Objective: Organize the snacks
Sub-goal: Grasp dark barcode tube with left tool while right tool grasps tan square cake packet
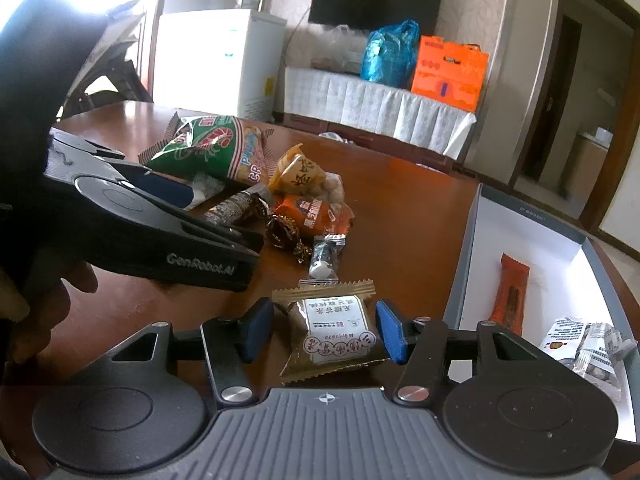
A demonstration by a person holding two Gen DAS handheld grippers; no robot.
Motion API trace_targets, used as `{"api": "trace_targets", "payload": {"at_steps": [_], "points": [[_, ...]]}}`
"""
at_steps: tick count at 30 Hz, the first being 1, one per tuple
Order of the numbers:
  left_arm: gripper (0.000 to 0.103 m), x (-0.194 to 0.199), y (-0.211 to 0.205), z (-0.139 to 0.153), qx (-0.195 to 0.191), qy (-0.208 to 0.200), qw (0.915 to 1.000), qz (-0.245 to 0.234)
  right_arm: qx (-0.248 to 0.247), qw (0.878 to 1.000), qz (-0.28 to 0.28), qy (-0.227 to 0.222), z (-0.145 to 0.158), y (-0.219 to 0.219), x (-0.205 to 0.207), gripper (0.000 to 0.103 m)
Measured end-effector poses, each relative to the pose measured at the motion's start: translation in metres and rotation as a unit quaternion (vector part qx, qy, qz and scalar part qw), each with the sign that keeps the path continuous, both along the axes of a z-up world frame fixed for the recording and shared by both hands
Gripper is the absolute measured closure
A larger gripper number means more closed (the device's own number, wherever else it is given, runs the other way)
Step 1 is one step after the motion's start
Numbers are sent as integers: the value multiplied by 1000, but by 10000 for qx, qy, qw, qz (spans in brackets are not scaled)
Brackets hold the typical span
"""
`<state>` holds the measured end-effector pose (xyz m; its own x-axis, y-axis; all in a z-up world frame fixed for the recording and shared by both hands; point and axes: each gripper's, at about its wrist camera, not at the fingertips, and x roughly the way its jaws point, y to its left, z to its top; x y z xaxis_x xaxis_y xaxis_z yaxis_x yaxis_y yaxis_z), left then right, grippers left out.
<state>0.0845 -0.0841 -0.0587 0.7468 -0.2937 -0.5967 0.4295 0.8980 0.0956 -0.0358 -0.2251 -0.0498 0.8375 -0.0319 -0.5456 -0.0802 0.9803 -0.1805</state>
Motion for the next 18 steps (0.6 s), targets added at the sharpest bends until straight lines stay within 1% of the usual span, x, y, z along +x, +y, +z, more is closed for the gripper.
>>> {"api": "trace_targets", "payload": {"at_steps": [2,4,5,7,10,12,15,18], "points": [[31,1,2,-2,-66,46,10000,25,-10,10000,-12,-1,0,1,1,46],[32,5,4,-3,-156,124,9998,58,1,10000,-48,5,0,0,2,43],[36,6,5,-3,-190,138,9997,70,6,10000,-63,6,0,0,2,42],[40,6,5,-4,-223,140,9996,29,6,10000,-76,5,0,0,2,42],[49,6,3,-5,-228,109,9997,-58,69,10000,-27,17,0,-1,2,47],[52,5,2,-5,-249,112,9996,-82,146,9999,22,36,0,-1,2,54],[55,4,3,-6,-296,131,9994,-81,151,9999,31,37,0,-1,1,55],[66,4,5,-6,-331,130,9993,-85,140,9999,31,32,0,0,1,58]]}}
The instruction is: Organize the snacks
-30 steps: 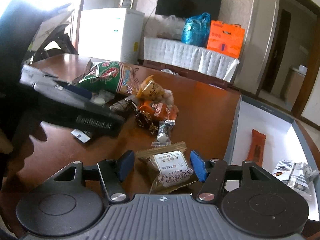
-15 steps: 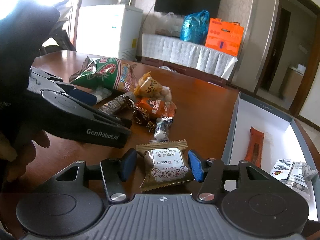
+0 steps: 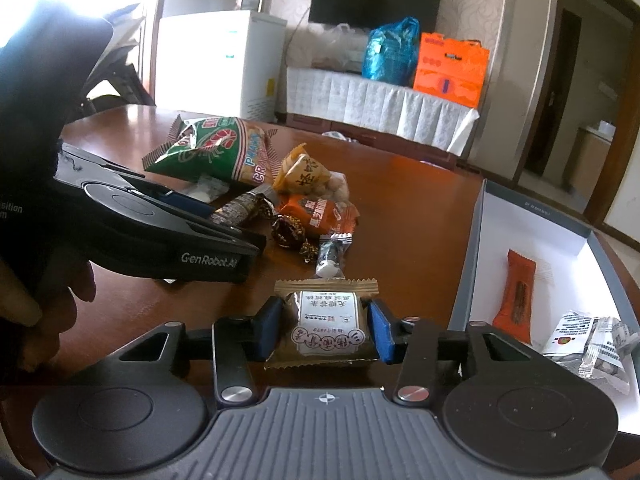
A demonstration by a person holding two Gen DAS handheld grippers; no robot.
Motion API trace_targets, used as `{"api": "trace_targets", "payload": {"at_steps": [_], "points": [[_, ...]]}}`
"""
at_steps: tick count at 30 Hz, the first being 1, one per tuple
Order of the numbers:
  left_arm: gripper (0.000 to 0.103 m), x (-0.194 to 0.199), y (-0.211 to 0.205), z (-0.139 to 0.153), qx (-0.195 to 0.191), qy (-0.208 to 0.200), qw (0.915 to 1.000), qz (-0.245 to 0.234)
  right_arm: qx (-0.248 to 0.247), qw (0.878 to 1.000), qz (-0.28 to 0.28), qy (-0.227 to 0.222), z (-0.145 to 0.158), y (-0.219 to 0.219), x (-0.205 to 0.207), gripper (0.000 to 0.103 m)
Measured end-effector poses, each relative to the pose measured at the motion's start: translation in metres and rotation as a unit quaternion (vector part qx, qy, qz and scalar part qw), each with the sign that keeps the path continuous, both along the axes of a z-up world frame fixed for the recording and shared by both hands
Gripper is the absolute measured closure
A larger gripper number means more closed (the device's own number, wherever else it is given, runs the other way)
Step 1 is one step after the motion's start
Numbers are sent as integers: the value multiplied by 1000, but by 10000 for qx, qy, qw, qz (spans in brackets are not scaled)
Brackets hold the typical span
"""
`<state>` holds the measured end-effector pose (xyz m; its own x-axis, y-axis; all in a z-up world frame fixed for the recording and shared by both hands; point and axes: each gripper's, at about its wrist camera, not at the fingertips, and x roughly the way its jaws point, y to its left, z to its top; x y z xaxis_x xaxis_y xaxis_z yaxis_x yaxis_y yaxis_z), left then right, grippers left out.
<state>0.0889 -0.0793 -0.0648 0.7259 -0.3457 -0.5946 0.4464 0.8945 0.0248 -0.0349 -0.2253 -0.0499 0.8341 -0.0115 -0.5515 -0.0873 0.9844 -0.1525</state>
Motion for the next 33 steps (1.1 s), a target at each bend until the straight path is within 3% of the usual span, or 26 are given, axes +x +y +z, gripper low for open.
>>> {"api": "trace_targets", "payload": {"at_steps": [1,8,33], "points": [[73,0,0,0,-22,7,10000,-28,3,10000,9,1,0,0,0,59],[79,-4,-2,-2,53,-56,10000,-18,23,10000,23,-1,1,1,-1,62],[79,-11,1,14,144,-378,9990,185,96,9991,226,-334,24,4,-16,64]]}}
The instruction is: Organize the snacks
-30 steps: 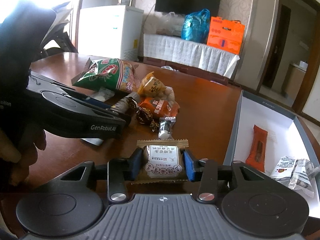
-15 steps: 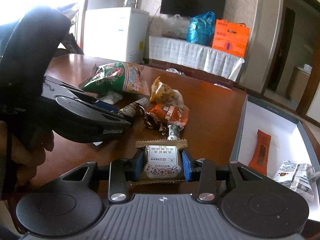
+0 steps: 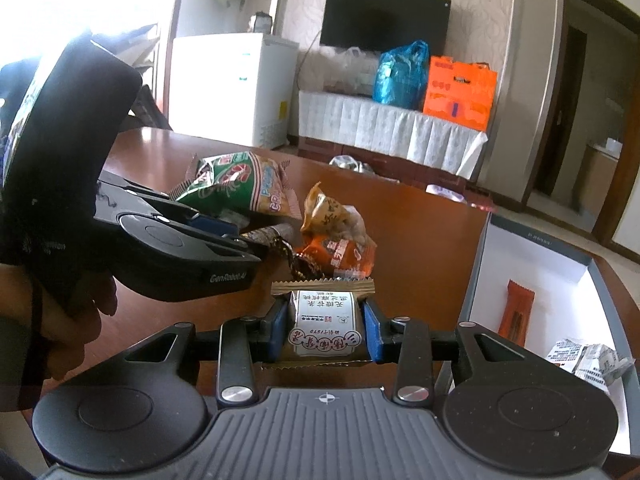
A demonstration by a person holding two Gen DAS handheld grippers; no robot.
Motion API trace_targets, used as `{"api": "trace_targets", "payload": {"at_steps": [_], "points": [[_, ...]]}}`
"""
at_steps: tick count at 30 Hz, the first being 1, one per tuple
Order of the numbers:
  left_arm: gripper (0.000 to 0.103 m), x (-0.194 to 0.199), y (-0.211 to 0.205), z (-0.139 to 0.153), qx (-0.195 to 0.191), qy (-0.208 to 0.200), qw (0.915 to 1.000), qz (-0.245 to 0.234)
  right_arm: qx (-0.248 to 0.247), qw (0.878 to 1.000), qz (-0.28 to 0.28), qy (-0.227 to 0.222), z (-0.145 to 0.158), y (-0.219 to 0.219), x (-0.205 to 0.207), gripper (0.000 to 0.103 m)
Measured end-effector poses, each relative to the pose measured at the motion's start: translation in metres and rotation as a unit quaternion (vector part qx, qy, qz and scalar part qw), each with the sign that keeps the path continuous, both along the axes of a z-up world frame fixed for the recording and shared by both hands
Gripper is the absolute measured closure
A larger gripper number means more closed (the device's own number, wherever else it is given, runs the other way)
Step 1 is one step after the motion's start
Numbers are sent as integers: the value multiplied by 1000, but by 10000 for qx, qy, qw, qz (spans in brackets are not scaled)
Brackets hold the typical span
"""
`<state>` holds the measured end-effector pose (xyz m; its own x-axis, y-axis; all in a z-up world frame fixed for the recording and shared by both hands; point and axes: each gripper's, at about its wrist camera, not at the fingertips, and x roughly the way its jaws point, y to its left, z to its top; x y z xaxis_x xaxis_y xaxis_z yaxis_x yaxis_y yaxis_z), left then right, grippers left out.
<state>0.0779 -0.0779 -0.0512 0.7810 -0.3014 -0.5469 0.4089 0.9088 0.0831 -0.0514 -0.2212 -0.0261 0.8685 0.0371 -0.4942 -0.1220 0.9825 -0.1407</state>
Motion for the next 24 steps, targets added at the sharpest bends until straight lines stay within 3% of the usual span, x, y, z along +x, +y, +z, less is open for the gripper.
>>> {"api": "trace_targets", "payload": {"at_steps": [24], "points": [[80,-20,-5,27,-123,-347,9993,73,73,9995,-35,-308,17,-8,-18,64]]}}
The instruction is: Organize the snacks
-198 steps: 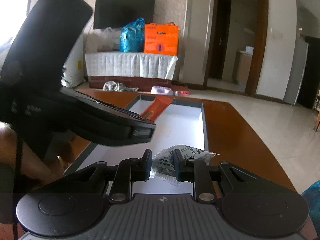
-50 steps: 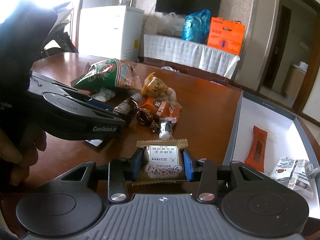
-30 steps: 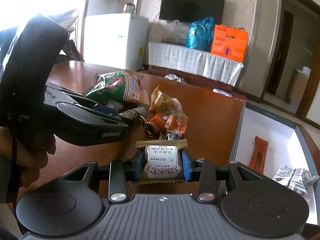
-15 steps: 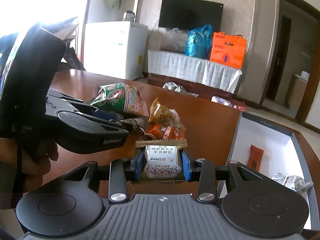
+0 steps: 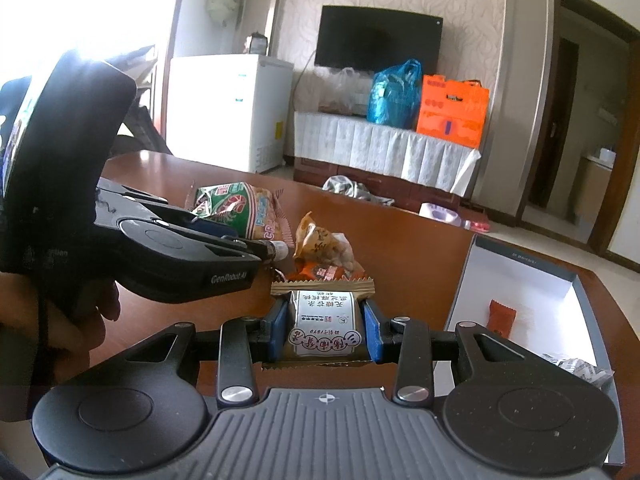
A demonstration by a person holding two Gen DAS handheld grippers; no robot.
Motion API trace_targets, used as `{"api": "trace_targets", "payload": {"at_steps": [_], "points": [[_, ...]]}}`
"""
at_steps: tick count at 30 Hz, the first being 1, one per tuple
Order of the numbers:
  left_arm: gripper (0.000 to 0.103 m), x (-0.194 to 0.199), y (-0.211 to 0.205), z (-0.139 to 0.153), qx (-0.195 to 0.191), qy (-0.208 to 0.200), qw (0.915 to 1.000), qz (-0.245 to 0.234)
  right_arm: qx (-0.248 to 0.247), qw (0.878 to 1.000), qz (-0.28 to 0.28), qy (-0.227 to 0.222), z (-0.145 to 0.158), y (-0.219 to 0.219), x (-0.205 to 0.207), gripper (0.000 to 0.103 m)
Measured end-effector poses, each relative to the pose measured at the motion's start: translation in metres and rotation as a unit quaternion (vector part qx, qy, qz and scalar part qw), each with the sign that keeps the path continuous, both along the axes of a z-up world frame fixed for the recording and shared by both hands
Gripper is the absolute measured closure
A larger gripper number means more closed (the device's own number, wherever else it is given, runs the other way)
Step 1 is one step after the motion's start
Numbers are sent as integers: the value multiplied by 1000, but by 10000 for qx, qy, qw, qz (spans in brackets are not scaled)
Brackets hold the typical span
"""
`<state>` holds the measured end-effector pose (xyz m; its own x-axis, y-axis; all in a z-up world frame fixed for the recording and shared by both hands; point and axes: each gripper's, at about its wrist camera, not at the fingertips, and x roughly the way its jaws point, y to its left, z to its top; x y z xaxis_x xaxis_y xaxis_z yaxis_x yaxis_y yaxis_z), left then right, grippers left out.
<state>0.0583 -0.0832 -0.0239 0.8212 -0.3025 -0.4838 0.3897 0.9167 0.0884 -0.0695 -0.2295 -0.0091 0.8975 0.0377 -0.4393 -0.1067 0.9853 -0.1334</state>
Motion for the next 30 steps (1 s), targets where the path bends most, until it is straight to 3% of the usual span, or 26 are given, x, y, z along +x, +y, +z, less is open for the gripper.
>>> {"api": "trace_targets", "payload": {"at_steps": [15,16,17,30], "points": [[82,-14,-13,22,51,-174,9997,-162,15,9997,-149,-191,9,-8,-13,64],[88,-15,-15,23,51,-186,9997,-180,23,9997,-172,-198,9,-10,-14,64],[103,-16,-17,24,57,-211,9996,-201,25,9996,-195,-205,10,-10,-16,64],[103,-23,-45,24,149,-196,9990,-379,98,9989,-431,-183,11,-31,-21,64]]}}
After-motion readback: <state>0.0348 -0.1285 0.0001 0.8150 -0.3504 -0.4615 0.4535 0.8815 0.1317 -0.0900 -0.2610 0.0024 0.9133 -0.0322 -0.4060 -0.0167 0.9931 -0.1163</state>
